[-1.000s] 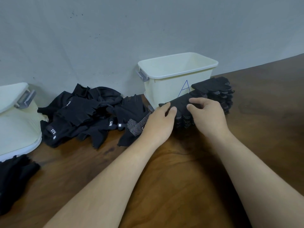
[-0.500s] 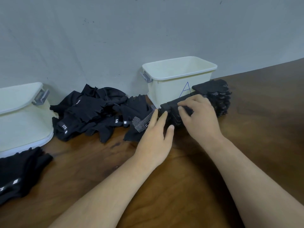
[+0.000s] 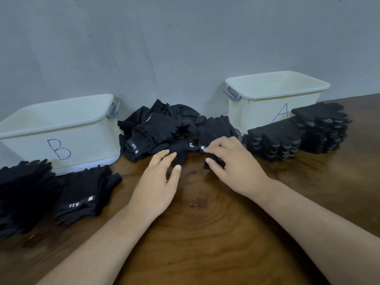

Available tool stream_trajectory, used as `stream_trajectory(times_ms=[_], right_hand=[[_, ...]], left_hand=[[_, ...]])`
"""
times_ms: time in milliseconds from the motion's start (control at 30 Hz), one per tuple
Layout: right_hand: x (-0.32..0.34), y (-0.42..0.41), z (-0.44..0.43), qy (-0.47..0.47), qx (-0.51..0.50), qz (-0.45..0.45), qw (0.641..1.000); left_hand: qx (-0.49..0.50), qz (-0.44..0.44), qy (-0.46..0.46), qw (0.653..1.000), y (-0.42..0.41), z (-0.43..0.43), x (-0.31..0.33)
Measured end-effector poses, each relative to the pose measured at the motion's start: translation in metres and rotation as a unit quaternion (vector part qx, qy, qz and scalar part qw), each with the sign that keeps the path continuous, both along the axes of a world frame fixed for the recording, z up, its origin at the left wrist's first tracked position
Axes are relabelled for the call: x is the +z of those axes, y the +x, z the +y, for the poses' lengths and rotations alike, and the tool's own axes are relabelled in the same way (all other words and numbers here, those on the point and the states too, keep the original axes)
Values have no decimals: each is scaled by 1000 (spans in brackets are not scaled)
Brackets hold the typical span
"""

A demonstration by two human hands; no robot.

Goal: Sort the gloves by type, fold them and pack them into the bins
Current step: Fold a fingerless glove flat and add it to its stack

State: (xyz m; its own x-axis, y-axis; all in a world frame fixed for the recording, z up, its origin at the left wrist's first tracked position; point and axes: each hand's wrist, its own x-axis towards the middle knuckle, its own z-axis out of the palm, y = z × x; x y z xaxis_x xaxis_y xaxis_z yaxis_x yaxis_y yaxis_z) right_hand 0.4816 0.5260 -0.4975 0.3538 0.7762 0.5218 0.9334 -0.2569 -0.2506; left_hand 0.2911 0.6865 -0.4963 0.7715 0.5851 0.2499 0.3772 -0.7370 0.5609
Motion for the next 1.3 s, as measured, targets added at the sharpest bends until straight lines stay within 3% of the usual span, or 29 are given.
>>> stream_trajectory(times_ms=[167,433,600,833,1067,1300], right_hand=[[1,-17,52,-15,2,-96,995],[12,-34,140,-19,-60,-114,991],[14,-26,158,-44,-90,-125,987],[28,-27,128,65,-37,16,997],[23,-32,38,-26,62,26,997],[9,-29,-14,-111,140,32,983]], left_hand=[[31,-6,8,999,-3,28,-4],[98,-115,-72,986,4,39,-4],[121,-127,-108,979,6,44,-6],[120,-165,-178,963,4,43,-4],[139,-297,-329,886,3,45,5],[102,-218,-256,936,-3,37,5]])
